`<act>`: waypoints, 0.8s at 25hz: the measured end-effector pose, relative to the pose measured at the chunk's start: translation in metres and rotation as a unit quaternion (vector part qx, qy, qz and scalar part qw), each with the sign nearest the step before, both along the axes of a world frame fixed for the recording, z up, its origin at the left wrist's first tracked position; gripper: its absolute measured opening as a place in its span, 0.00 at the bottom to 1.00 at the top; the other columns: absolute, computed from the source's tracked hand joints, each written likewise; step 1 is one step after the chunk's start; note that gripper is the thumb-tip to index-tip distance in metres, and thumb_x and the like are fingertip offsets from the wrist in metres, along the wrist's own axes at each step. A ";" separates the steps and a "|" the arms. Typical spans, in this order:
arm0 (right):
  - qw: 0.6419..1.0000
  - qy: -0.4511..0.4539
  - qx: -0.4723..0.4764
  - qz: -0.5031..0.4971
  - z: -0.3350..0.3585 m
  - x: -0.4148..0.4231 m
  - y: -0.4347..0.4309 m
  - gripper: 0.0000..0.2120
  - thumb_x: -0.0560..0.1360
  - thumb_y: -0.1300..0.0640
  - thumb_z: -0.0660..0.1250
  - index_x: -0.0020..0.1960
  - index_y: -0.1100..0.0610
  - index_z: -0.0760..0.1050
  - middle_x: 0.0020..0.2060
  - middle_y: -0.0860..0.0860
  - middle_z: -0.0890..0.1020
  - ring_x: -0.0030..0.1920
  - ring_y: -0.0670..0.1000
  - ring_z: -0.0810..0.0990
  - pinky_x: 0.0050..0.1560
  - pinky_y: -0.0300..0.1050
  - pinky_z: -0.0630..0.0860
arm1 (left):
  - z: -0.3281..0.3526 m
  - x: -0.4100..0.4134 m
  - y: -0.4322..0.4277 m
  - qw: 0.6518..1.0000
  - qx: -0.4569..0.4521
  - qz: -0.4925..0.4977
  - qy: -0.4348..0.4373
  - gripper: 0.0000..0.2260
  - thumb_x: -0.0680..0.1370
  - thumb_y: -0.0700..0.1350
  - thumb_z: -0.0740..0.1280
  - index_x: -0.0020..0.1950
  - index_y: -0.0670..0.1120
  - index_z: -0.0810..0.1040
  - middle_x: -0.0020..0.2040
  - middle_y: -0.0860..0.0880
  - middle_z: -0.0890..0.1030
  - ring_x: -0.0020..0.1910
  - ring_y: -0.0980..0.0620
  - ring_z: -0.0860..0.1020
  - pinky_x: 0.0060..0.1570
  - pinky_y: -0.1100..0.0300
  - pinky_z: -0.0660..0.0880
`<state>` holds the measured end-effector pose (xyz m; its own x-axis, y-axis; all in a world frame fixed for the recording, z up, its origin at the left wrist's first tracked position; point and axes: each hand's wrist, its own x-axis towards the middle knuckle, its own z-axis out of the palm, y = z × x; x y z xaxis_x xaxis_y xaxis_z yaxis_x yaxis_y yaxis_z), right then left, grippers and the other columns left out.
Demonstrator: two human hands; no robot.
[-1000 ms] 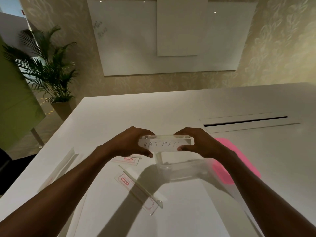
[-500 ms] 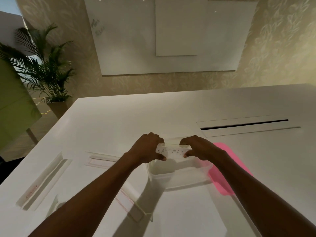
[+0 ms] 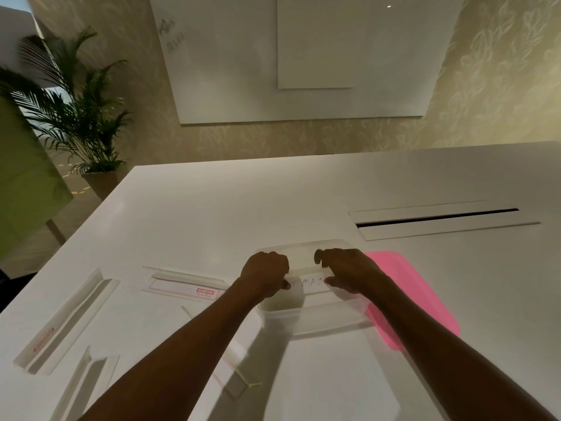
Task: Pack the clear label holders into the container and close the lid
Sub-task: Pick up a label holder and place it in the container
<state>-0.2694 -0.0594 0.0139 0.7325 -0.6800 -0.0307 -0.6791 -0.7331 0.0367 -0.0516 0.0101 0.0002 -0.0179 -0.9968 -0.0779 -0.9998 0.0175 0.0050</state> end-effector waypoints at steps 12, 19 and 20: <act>1.000 0.005 -0.006 -0.020 0.006 0.005 0.011 0.07 0.78 0.60 0.62 0.44 0.49 0.69 0.43 0.47 0.77 0.43 0.54 0.78 0.49 0.49 0.77 | -0.003 -0.005 0.006 0.998 -0.042 -0.037 0.005 0.08 0.78 0.41 0.64 0.56 0.47 0.72 0.51 0.47 0.80 0.45 0.43 0.79 0.37 0.53 0.69; 0.997 0.049 0.048 -0.027 0.014 0.010 0.010 0.06 0.78 0.53 0.64 0.45 0.50 0.67 0.45 0.47 0.74 0.45 0.51 0.72 0.49 0.48 0.72 | 0.023 -0.008 0.003 0.997 0.066 -0.050 0.007 0.08 0.81 0.38 0.61 0.59 0.42 0.74 0.56 0.41 0.79 0.50 0.42 0.79 0.44 0.52 0.73; 0.996 0.055 0.055 -0.031 0.017 0.012 0.012 0.06 0.79 0.52 0.64 0.45 0.50 0.68 0.46 0.48 0.75 0.46 0.52 0.73 0.49 0.47 0.71 | 0.029 -0.008 0.003 0.997 0.064 -0.053 0.008 0.08 0.81 0.39 0.61 0.58 0.42 0.76 0.57 0.41 0.80 0.52 0.42 0.80 0.46 0.52 0.75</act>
<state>-0.2577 -0.0477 0.0312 0.6772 -0.7120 -0.1856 -0.7196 -0.6935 0.0348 -0.0593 0.0133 0.0297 -0.1251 -0.9711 -0.2030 -0.9921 0.1214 0.0308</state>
